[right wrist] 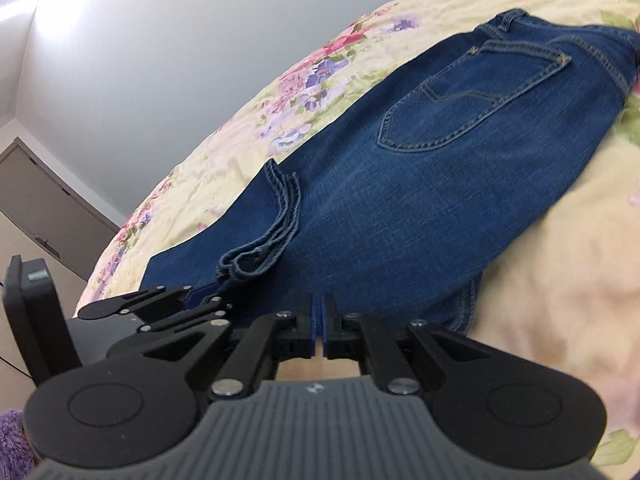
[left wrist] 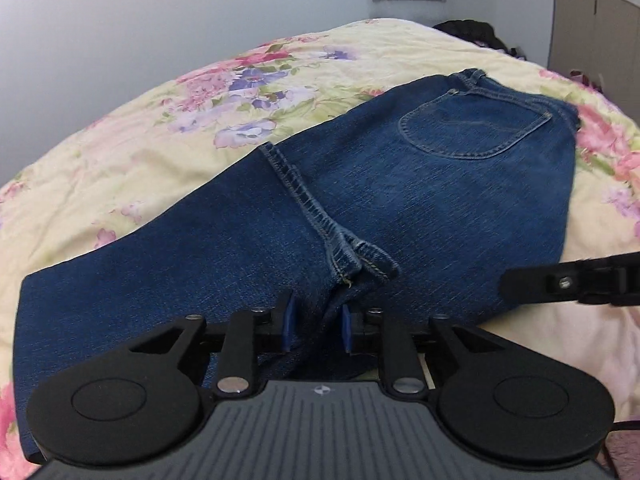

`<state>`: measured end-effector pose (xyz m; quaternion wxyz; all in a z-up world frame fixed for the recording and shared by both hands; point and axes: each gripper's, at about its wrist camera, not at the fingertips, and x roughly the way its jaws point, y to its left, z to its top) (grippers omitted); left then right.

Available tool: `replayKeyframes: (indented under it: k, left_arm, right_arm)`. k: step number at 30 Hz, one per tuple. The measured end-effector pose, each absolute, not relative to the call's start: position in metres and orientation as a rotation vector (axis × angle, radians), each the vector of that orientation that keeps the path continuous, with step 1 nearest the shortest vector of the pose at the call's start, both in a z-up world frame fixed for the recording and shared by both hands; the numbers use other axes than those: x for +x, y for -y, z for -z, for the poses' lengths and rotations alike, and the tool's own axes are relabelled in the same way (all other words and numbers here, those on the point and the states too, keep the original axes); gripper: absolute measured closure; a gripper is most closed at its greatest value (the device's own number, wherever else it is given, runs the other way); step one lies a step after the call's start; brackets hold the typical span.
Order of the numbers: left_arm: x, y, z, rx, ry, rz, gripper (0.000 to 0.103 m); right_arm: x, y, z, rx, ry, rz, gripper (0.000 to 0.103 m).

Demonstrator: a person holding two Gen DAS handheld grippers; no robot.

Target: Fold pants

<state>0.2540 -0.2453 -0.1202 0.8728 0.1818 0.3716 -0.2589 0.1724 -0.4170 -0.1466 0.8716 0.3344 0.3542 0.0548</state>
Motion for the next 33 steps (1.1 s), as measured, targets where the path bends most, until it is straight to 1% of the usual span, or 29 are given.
replayKeyframes:
  k: [1, 2, 4, 6, 7, 8, 10, 12, 17, 19, 25, 28, 29, 30, 31, 32, 33]
  left_arm:
    - [0.252, 0.244, 0.118, 0.383, -0.778, 0.565, 0.072]
    - [0.250, 0.243, 0.118, 0.381, -0.777, 0.589, 0.070]
    - [0.246, 0.241, 0.119, 0.363, -0.786, 0.649, 0.064]
    - [0.244, 0.241, 0.120, 0.326, -0.805, 0.723, 0.063]
    - [0.242, 0.241, 0.119, 0.311, -0.807, 0.748, 0.061]
    - [0.241, 0.239, 0.117, 0.300, -0.799, 0.762, 0.057]
    - [0.240, 0.232, 0.112, 0.270, -0.791, 0.790, 0.057]
    - [0.244, 0.219, 0.105, 0.232, -0.790, 0.821, 0.057]
    - [0.259, 0.175, 0.086, 0.200, -0.749, 0.712, 0.057]
    - [0.270, 0.155, 0.081, 0.167, -0.742, 0.651, 0.057]
    - [0.295, 0.108, 0.080, 0.095, -0.756, 0.513, 0.057]
    - [0.302, 0.087, 0.082, 0.044, -0.760, 0.476, 0.057]
    - [0.303, 0.080, 0.083, 0.031, -0.759, 0.465, 0.057]
    - [0.303, 0.074, 0.082, 0.022, -0.757, 0.454, 0.057]
    - [0.303, 0.069, 0.081, 0.013, -0.754, 0.443, 0.057]
    - [0.302, 0.063, 0.080, 0.006, -0.750, 0.434, 0.057]
    - [0.301, 0.057, 0.079, 0.002, -0.746, 0.425, 0.057]
  right_arm:
    - [0.176, 0.416, 0.147, 0.707, -0.737, -0.118, 0.103]
    - [0.175, 0.414, 0.146, 0.712, -0.729, -0.123, 0.103]
    - [0.174, 0.413, 0.143, 0.721, -0.714, -0.125, 0.096]
    - [0.172, 0.413, 0.141, 0.733, -0.699, -0.122, 0.084]
    - [0.173, 0.414, 0.141, 0.741, -0.698, -0.121, 0.082]
    - [0.172, 0.415, 0.141, 0.752, -0.699, -0.124, 0.078]
    - [0.176, 0.416, 0.142, 0.780, -0.708, -0.139, 0.076]
    - [0.182, 0.417, 0.142, 0.800, -0.718, -0.151, 0.067]
    - [0.215, 0.414, 0.149, 0.851, -0.763, -0.199, 0.056]
    - [0.230, 0.410, 0.157, 0.856, -0.803, -0.199, 0.054]
    - [0.264, 0.411, 0.186, 0.984, -0.868, -0.236, 0.053]
    - [0.274, 0.409, 0.191, 0.987, -0.887, -0.242, 0.058]
    - [0.276, 0.408, 0.191, 0.978, -0.894, -0.241, 0.061]
    - [0.278, 0.407, 0.191, 0.967, -0.901, -0.234, 0.070]
    - [0.279, 0.405, 0.191, 0.952, -0.910, -0.229, 0.075]
    - [0.281, 0.404, 0.191, 0.944, -0.914, -0.232, 0.078]
    - [0.281, 0.402, 0.189, 0.935, -0.919, -0.235, 0.085]
